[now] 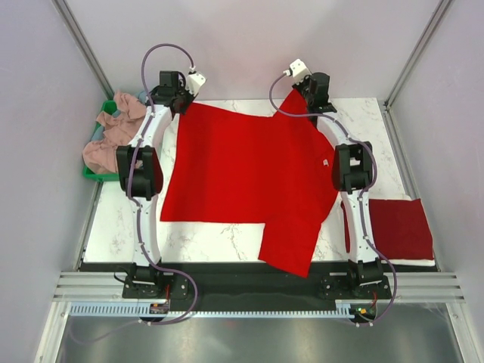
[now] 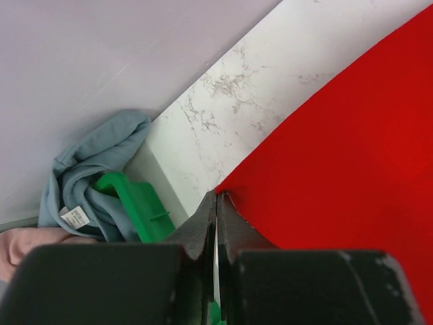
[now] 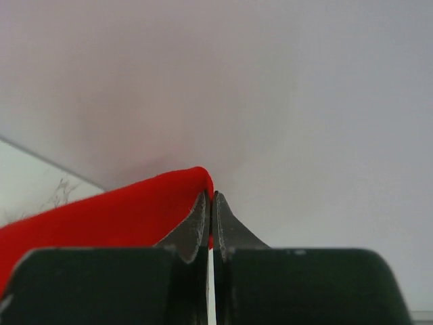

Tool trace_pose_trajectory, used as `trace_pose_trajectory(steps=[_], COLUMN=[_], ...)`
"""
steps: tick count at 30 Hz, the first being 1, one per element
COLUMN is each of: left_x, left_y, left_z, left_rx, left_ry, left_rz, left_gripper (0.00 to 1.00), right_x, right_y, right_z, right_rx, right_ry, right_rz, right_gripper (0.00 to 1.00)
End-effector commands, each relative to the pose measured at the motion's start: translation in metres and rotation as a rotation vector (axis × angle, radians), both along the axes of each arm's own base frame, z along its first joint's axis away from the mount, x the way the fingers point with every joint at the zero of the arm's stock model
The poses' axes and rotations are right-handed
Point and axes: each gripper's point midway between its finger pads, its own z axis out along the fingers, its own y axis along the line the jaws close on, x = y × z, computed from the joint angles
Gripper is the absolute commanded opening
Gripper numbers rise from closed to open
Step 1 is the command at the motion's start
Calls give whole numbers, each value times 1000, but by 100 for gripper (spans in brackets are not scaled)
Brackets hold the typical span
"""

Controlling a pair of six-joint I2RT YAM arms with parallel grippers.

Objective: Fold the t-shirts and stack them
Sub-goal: Fold the tshirt

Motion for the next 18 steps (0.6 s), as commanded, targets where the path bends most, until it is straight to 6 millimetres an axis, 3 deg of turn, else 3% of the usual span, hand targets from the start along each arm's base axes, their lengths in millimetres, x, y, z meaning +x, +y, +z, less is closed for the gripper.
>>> trace_pose_trajectory(steps=[1, 3, 4, 5, 6, 7, 8, 9, 10, 12, 14, 15, 16, 18], left_x=[-7, -15, -18, -21, -25, -27, -28, -30, -31, -34, -39, -41, -43, -45], left_y=[-5, -12, -15, -15, -19, -20, -20, -21, -21, -22, -19, -19, -17, -15], left_z=[35, 34, 37, 51, 55, 59, 62, 65, 65, 69, 66, 70, 66, 69], left_rx=[-31, -53, -67, -88, -128, -138, -142, -141, -139, -137, -136, -140, -142, -153], left_ry=[-59, -36, -31, -46, -43, -44, -46, -46, -42, -45, -32, -38, -27, -27], left_rz=[-40, -72, -78, -78, -93, -95, -96, -102, -105, -115, -118, -125, -122, -124], left_gripper=[2, 2, 2, 2, 2, 2, 2, 2, 2, 2, 2, 2, 2, 2], right_x=[-18, -25, -32, -36, -42, -49, -53, -59, -66, -77, -87, -91, -97, -107], right_y=[-6, -8, -12, -12, -16, -17, -17, -18, -17, -19, -21, -26, -29, -37], right_z=[60, 53, 62, 64, 53, 68, 69, 59, 73, 65, 78, 69, 81, 71], right_rx=[-18, -14, -14, -12, -18, -20, -26, -36, -38, -55, -70, -80, -61, -49], right_ry=[-60, -14, -1, 8, 50, 41, 51, 92, 82, 123, 117, 139, 126, 171], right_rz=[-14, -22, -34, -39, -44, -45, -41, -38, -31, -24, -25, -35, -39, -36], right_gripper=[0, 0, 0, 0, 0, 0, 0, 0, 0, 0, 0, 0, 0, 0])
